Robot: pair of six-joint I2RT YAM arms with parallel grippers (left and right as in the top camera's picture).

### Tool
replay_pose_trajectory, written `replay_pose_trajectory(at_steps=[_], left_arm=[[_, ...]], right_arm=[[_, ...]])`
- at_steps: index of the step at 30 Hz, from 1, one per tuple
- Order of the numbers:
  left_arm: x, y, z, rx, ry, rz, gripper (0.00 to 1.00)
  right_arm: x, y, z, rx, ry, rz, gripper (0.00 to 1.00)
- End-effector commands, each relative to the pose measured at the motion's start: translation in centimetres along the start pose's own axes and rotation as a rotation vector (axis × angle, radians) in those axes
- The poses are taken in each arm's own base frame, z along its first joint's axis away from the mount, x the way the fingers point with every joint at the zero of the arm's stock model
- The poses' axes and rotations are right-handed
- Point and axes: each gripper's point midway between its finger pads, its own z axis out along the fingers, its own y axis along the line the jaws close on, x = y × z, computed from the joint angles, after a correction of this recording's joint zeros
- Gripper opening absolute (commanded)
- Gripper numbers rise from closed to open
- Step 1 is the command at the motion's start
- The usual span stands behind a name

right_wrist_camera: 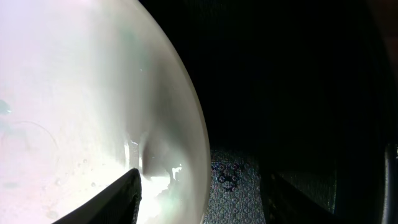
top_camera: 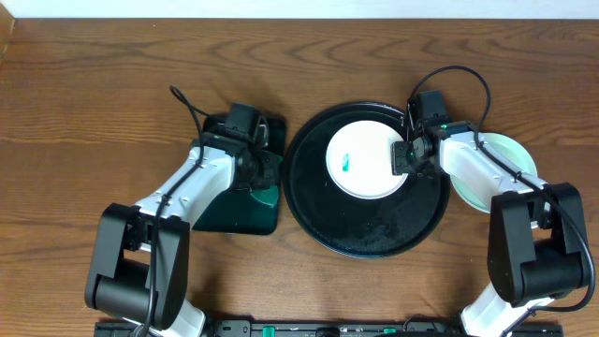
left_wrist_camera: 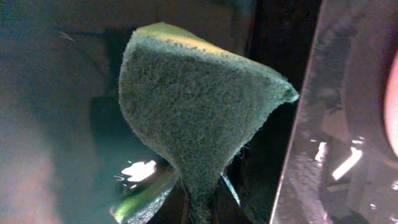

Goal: Clean dirty plates on tray and stack at the side
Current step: 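Lift the green sponge with the left gripper and move it right, then dip the sponge in the rectangular tray with the left gripper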

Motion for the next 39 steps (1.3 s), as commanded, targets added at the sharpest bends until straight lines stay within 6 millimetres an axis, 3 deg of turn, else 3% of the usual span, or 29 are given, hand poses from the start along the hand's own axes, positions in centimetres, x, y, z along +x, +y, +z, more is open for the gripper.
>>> replay_pose_trajectory(at_steps=[1, 7, 14, 16, 20, 24, 28, 34, 39], left_arm=[[-0.8, -2.0, -0.1, 0.051, -0.016, 0.019, 0.07], [-1.0, -1.7, -0.1, 0.032, -0.028, 0.017, 0.07], [-2.2, 0.6, -1.3, -0.122, -0.074, 0.016, 0.07], [-2.6, 0.7, -2.2, -0.147, -0.077, 0.015, 0.07], [-2.8, 0.3, -3.7, -0.150, -0.075, 0.015, 0.07], [-2.6, 1.0, -4.3, -0.191, -0.079, 0.013, 0.07], [-2.4, 1.8, -4.5, -0.224, -0.070, 0.002, 0.07], [-2.1, 3.0, -4.8, -0.238, -0.051, -0.030, 0.07], [-2.2, 3.4, -4.8, -0.241, -0.050, -0.041, 0.08]], right_arm=[[0.1, 0.1, -0.1, -0.004, 0.000, 0.001, 0.59], [0.1, 0.1, -0.1, -0.004, 0.000, 0.001, 0.59], [0.2, 0.1, -0.1, -0.004, 0.003, 0.002, 0.61], [0.2, 0.1, -0.1, -0.003, 0.003, 0.002, 0.54], [0.4, 0.1, -0.1, -0.002, 0.010, 0.002, 0.23], [0.8, 0.3, -0.1, -0.016, 0.029, 0.002, 0.17], [1.3, 1.7, -0.2, -0.096, 0.053, 0.003, 0.04], [2.2, 4.0, -0.7, -0.238, 0.103, 0.020, 0.04], [3.1, 4.0, -0.8, -0.234, 0.149, 0.101, 0.08]])
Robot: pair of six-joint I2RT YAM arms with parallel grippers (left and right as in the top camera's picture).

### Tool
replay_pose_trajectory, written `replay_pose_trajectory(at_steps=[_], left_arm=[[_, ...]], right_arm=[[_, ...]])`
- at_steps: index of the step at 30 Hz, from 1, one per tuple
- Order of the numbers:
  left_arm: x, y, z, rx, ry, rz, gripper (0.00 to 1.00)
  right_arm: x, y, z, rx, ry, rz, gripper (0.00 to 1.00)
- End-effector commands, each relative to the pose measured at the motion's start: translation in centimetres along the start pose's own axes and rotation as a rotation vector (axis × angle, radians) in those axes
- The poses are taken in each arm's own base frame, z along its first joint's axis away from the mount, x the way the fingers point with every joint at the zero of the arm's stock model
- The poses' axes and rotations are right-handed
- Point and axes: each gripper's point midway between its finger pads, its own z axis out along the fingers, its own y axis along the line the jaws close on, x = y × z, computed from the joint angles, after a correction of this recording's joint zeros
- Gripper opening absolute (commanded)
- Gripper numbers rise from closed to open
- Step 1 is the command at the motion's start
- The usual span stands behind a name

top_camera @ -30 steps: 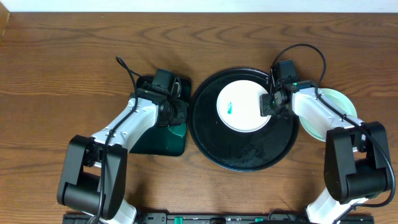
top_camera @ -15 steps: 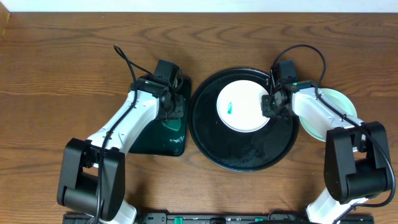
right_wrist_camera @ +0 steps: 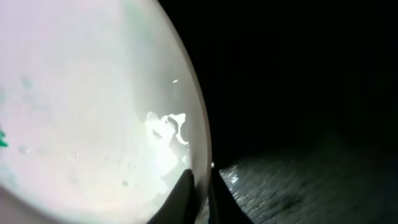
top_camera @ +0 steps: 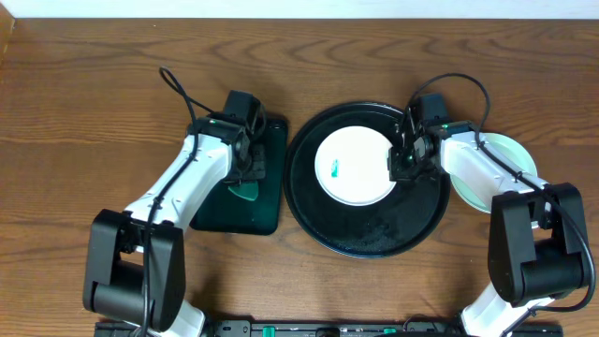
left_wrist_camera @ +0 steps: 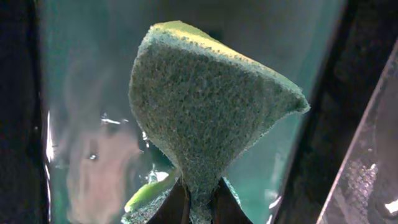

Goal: Clean dirty plates on tray and stack at the side
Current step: 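Dip the sponge in the rectangular tray with the left gripper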

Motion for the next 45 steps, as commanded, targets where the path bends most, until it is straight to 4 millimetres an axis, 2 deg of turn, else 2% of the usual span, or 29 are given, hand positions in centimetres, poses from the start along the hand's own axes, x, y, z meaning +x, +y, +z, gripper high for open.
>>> replay_pose_trajectory(at_steps=[1, 5, 9, 10, 13, 15, 17, 19, 20, 21, 27, 34, 38, 45], left_arm=[[-1.1, 0.1, -1.3, -0.001, -0.049, -0.008, 0.07], [-1.1, 0.2, -1.3, -0.001, -0.048, -0.008, 0.07], [-1.1, 0.2, -1.3, -0.001, -0.049, -0.008, 0.08], [-1.1, 0.2, -1.3, -0.001, -0.049, -0.008, 0.08], [-1.1, 0.1, -1.3, -0.001, -0.048, -0.008, 0.08], [-1.1, 0.2, -1.3, -0.001, -0.048, -0.008, 0.08], [-1.1, 0.1, -1.3, -0.001, -0.048, -0.008, 0.08], [-1.1, 0.1, -1.3, -0.001, -0.048, -0.008, 0.08], [-1.1, 0.2, -1.3, -0.001, -0.048, -0.008, 0.08], [-1.1, 0.2, -1.3, -0.001, -0.048, -0.008, 0.08], [-1.1, 0.2, -1.3, -0.001, -0.048, -0.004, 0.08], [-1.1, 0.2, -1.3, -0.005, -0.050, 0.015, 0.08], [-1.4, 1.0, -1.4, -0.050, -0.065, 0.014, 0.08], [-1.7, 0.9, -2.0, -0.044, -0.089, 0.023, 0.07]], right_arm=[[0.8, 1.2, -0.1, -0.062, 0.034, 0.058, 0.12], [0.5, 1.3, -0.1, -0.064, 0.020, 0.050, 0.25], [-0.9, 1.5, -0.1, -0.073, -0.039, -0.043, 0.31], [-1.7, 1.0, -0.2, -0.038, -0.074, -0.060, 0.34], [-2.3, -0.1, -0.2, 0.030, -0.103, -0.058, 0.35], [-2.3, -0.2, -0.1, 0.034, -0.104, -0.058, 0.33], [-2.2, -0.3, 0.0, 0.034, -0.105, -0.058, 0.26], [-2.1, -0.3, 0.2, 0.033, -0.107, -0.058, 0.16], [-2.1, -0.3, 0.3, 0.029, -0.106, -0.059, 0.04], [-2.0, -0.2, 0.3, 0.027, -0.105, -0.056, 0.01], [-1.3, 1.8, 0.2, -0.094, -0.068, -0.056, 0.01], [-0.5, 1.8, 0.0, -0.094, -0.037, -0.026, 0.01], [-0.2, 1.8, -0.4, -0.092, -0.029, -0.002, 0.01], [-0.6, 1.5, -1.8, -0.062, -0.069, -0.010, 0.01]])
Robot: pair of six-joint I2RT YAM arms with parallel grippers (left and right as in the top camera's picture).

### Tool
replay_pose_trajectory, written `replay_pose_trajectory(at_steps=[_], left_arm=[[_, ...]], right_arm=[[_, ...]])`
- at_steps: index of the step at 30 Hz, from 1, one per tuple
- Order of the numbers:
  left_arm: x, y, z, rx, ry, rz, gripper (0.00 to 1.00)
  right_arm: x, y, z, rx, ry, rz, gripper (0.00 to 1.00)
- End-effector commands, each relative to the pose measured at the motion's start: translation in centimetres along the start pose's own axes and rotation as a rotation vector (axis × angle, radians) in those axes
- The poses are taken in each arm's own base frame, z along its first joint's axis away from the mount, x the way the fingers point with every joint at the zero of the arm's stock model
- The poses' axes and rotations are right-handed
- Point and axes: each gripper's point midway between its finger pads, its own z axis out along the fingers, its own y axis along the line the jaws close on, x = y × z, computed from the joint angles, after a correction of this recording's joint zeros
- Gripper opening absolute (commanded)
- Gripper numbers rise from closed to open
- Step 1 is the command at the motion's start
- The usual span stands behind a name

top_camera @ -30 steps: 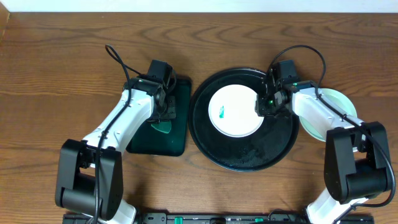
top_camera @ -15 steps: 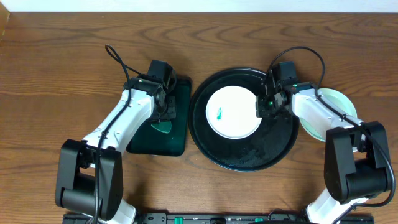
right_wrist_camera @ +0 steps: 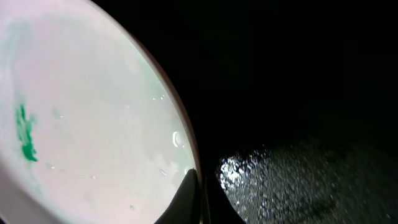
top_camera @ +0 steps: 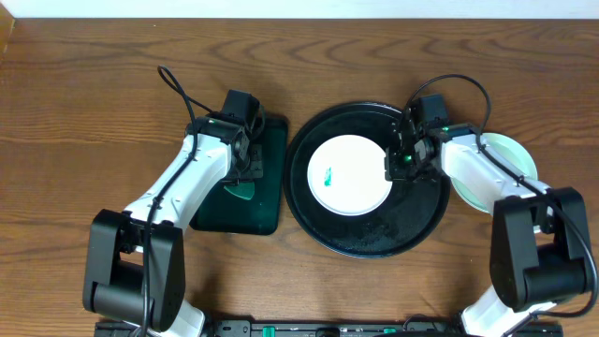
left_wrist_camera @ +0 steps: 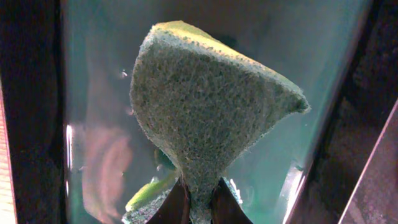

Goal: Clean dirty plates on tray and stack at the side
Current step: 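Dip the sponge in the rectangular tray with the left gripper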

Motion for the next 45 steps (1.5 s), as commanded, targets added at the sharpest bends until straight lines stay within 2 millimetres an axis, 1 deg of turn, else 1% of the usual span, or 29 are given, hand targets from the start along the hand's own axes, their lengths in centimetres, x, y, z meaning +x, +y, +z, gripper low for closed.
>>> replay_pose_trajectory(at_steps=[1, 4, 6, 10, 12, 13, 17, 21, 24, 28, 30, 38, 45], left_arm=[[-1.6, 0.1, -2.3, 0.002, -0.091, 0.014, 0.07], [-2.6, -0.1, -4.0, 0.025, -0.160, 0.014, 0.07], [-3.2, -0.3, -5.8, 0.046, -0.221, 0.014, 0.07], [-3.6, -0.2, -8.9, 0.075, -0.307, 0.008, 0.07], [-3.6, -0.1, -10.0, 0.083, -0.333, 0.006, 0.07], [-3.6, 0.3, -11.0, 0.065, -0.347, 0.001, 0.07], [-3.9, 1.1, -12.5, 0.016, -0.328, -0.007, 0.07], [-4.1, 1.6, -13.7, -0.016, -0.246, -0.012, 0.07], [-4.0, 1.7, -13.4, -0.038, -0.175, -0.007, 0.08], [-3.7, 1.6, -11.6, -0.058, -0.106, 0.000, 0.07], [-3.6, 1.2, -10.7, -0.046, -0.075, 0.005, 0.07], [-3.4, 0.8, -8.2, -0.064, -0.005, 0.017, 0.07], [-3.2, 0.8, -6.9, -0.079, 0.036, 0.008, 0.07]], right_arm=[[-0.5, 0.3, -1.3, 0.014, -0.044, -0.002, 0.01], [-0.5, 0.2, -1.2, 0.040, -0.050, -0.012, 0.01], [-0.5, 0.2, -1.2, 0.061, -0.056, -0.024, 0.01], [-0.7, 0.2, -1.1, 0.113, -0.077, -0.031, 0.01], [-0.8, 0.2, -1.0, 0.142, -0.090, -0.041, 0.01], [-0.8, 0.3, -1.0, 0.169, -0.098, -0.058, 0.01], [-0.8, 0.3, -1.0, 0.203, -0.108, -0.076, 0.01], [-0.9, 0.3, -0.9, 0.203, -0.109, -0.077, 0.01], [-0.9, 0.4, -0.9, 0.202, -0.111, -0.077, 0.01], [-1.0, 0.3, -0.9, 0.201, -0.113, -0.076, 0.01], [-1.0, 0.5, -0.9, 0.200, -0.112, -0.079, 0.01], [-0.9, 0.6, -0.9, 0.200, -0.112, -0.083, 0.01], [-0.9, 0.6, -0.8, 0.199, -0.112, -0.083, 0.01]])
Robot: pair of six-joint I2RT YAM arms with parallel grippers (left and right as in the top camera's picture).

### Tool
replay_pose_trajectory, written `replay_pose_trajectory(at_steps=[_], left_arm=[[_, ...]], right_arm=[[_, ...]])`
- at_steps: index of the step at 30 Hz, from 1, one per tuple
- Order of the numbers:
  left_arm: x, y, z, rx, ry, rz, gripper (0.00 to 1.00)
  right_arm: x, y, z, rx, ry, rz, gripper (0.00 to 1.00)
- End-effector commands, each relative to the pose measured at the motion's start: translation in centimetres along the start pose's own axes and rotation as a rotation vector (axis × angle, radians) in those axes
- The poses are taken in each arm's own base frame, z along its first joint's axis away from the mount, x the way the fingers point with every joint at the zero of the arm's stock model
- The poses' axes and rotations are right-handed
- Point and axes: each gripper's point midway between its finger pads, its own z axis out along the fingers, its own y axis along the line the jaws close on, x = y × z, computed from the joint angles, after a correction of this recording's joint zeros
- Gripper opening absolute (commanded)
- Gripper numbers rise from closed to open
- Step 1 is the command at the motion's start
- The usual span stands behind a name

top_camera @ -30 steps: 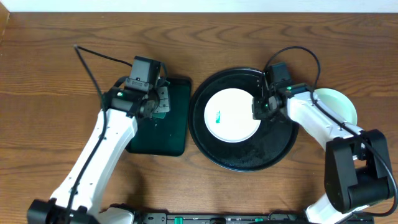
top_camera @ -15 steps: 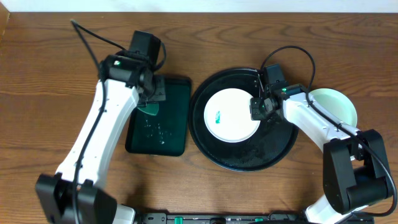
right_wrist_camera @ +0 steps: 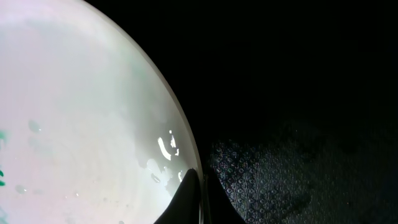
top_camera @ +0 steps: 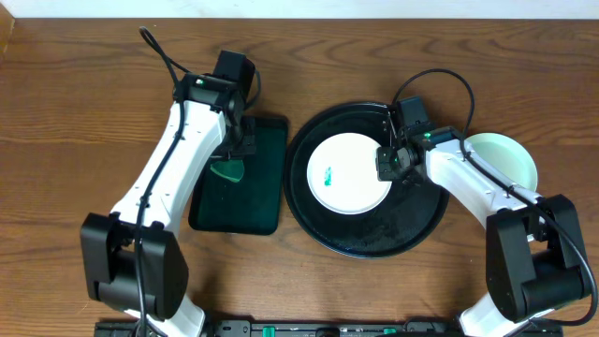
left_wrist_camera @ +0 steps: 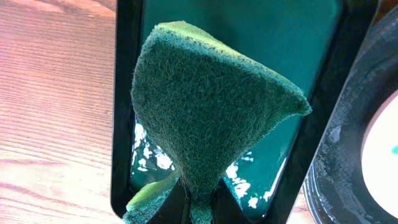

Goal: Clean dirty plates on tray and stack at the side
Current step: 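Dip the sponge in the rectangular tray with the left gripper, then carry the wet green sponge right onto the white plate with the left gripper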

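Note:
A white plate [top_camera: 348, 175] with a green smear lies on the round black tray [top_camera: 367, 234]. My right gripper [top_camera: 386, 164] is shut on the plate's right rim [right_wrist_camera: 186, 143], one finger over it, one under. My left gripper [top_camera: 230, 155] is shut on a green sponge [left_wrist_camera: 205, 112], folded and pinched at its lower end, held above the dark green rectangular dish [top_camera: 262, 183] of water. A second, pale green plate [top_camera: 505, 159] lies on the table right of the tray.
The rectangular dish [left_wrist_camera: 124, 93] stands left of the tray, nearly touching it. Brown wooden tabletop [top_camera: 75, 112] stretches around both. The arms' bases sit at the front edge.
My left gripper has risen with the sponge, higher above the dish and nearer its back end. The right gripper still grips the plate's rim, shifted slightly left with its arm off the pale green plate.
First my left gripper held the sponge low at the dish's right edge and my right gripper stood open around the white plate's rim. The right gripper then shut on the rim and the plate moved left. The sponge hung low over the water, now higher.

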Motion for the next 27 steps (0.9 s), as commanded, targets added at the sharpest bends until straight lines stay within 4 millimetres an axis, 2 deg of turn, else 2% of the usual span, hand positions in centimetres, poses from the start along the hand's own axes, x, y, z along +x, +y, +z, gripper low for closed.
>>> replay_pose_trajectory(at_steps=[1, 9, 13, 20, 23, 27], left_arm=[[-0.4, -0.1, 0.1, -0.002, 0.002, 0.003, 0.07], [-1.7, -1.0, 0.2, 0.018, -0.051, 0.002, 0.07], [-2.2, -2.3, 0.0, 0.043, -0.084, -0.028, 0.07], [-1.6, -9.5, -1.1, 0.274, -0.093, 0.044, 0.07], [-1.2, -11.5, -1.5, 0.299, -0.104, 0.021, 0.07], [0.0, -13.8, -1.9, 0.318, -0.107, 0.072, 0.07]], right_arm=[[-0.2, 0.1, -0.5, 0.016, -0.021, -0.003, 0.01], [-0.2, 0.1, -0.5, 0.016, -0.021, -0.003, 0.01], [-0.2, 0.1, -0.5, 0.016, -0.021, -0.004, 0.01], [-0.1, 0.1, -0.4, 0.016, -0.019, -0.003, 0.01], [0.0, 0.1, -0.4, 0.017, -0.014, 0.000, 0.01], [0.4, 0.0, -0.4, 0.018, -0.001, 0.055, 0.01]])
